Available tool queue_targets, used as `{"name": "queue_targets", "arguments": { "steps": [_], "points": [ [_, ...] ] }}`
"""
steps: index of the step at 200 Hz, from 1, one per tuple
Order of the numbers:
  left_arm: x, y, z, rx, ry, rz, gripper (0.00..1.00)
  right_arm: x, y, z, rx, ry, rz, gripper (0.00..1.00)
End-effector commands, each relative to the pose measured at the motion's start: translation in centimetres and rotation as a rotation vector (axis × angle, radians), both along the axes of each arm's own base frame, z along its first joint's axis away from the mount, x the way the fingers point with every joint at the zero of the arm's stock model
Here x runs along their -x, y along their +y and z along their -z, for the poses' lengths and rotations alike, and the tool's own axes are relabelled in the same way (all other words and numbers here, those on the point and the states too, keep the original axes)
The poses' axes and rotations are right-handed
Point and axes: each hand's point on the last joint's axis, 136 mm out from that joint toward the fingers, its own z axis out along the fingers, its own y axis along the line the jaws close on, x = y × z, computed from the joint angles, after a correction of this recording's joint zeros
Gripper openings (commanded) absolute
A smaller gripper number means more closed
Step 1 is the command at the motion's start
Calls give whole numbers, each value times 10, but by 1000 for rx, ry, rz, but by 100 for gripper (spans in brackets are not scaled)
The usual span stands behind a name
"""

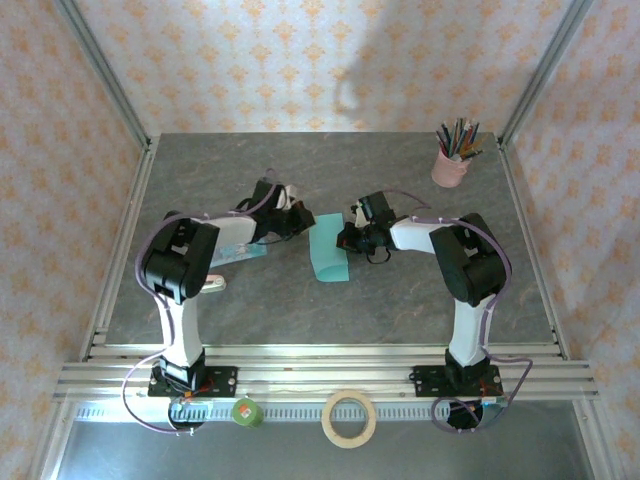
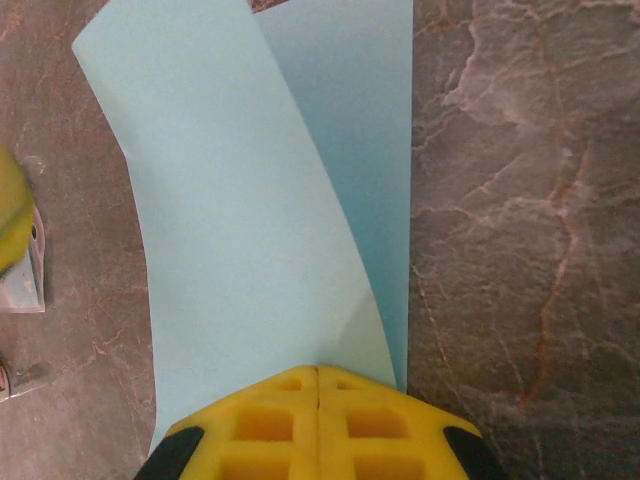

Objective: Fold a paper plane with a square sheet of paper (pick it up from the middle)

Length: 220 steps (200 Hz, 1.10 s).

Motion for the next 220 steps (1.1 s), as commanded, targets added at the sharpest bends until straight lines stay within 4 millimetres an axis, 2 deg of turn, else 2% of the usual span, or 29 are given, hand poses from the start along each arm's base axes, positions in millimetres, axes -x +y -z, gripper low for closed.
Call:
{"name": "queue_targets", "arguments": {
  "steps": [1, 32, 49, 82, 105, 141, 165, 186, 205, 220],
  "points": [
    [-3, -21, 1, 48, 12, 20, 0, 88, -107, 112, 502, 339, 92, 0],
    [-17, -20, 19, 6, 29, 4, 0, 89, -107, 111, 504, 338, 88, 0],
    [-27, -13, 28, -33, 31, -20, 0, 91, -110, 112, 513, 341, 87, 0],
    [-44, 17, 48, -114, 38, -92, 0, 90, -117, 111, 553, 334, 96, 0],
    [-51, 47, 59, -143, 56, -155, 0, 91, -120, 112, 571, 337, 102, 0],
    [-61, 83, 68, -208, 74, -207, 0, 92, -121, 113, 574, 338, 104, 0],
    [-69, 89, 54, -213, 55, -209, 0, 90, -121, 111, 569, 331, 111, 0],
    [-72, 76, 20, -143, 12, -191, 0, 88, -118, 110, 551, 326, 121, 0],
    [-60, 57, -14, -73, -23, -163, 0, 86, -113, 107, 522, 320, 133, 0],
    [-41, 42, -27, -49, -25, -141, 0, 86, -109, 106, 498, 322, 156, 0]
  ]
}}
